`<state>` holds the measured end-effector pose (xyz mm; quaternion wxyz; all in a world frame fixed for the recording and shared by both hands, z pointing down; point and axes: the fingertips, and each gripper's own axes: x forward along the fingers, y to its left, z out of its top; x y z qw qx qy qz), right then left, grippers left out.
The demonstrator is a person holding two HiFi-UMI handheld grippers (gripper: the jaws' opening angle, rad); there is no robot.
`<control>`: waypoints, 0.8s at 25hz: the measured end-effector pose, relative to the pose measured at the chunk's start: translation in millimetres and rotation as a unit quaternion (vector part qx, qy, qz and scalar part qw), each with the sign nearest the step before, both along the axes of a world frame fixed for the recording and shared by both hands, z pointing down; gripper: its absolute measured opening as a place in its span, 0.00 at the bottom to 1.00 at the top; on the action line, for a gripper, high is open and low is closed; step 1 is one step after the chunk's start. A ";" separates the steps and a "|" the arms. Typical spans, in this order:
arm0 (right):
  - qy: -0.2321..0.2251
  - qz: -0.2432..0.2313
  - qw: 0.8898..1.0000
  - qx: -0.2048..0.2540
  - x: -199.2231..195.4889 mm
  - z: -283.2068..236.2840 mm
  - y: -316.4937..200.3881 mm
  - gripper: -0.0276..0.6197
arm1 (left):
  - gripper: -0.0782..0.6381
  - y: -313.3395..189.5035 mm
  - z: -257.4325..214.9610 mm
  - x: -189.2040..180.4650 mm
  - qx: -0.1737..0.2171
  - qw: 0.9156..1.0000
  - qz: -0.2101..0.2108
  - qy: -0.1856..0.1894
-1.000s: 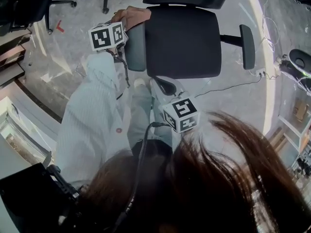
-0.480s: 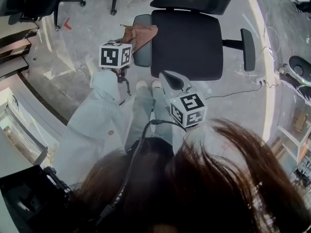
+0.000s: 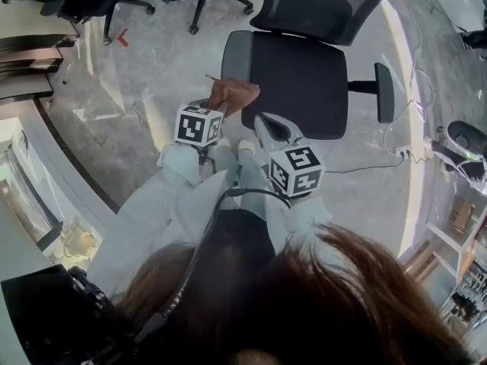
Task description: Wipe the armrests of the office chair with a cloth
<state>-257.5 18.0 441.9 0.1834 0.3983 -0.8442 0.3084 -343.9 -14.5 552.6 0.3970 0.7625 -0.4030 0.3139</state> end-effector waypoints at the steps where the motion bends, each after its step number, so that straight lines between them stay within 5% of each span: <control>1: 0.001 0.002 1.000 0.004 0.8 -2.8 0.4 0.05 | 0.16 -0.9 -5.1 -1.5 0.009 1.000 -0.009 0.000; 6: 0.017 0.024 0.998 0.049 6.8 -28.4 -15.4 0.05 | 0.16 -26.0 -70.4 -5.1 0.123 0.992 -0.038 0.011; 12: 0.014 0.051 0.988 0.148 23.7 -103.0 -39.9 0.05 | 0.16 -31.6 -181.8 -6.6 0.280 0.958 -0.065 0.011; 20: 0.063 0.054 0.961 0.263 18.8 -189.5 -53.2 0.05 | 0.16 -24.7 -279.0 -11.0 0.384 0.920 -0.073 0.015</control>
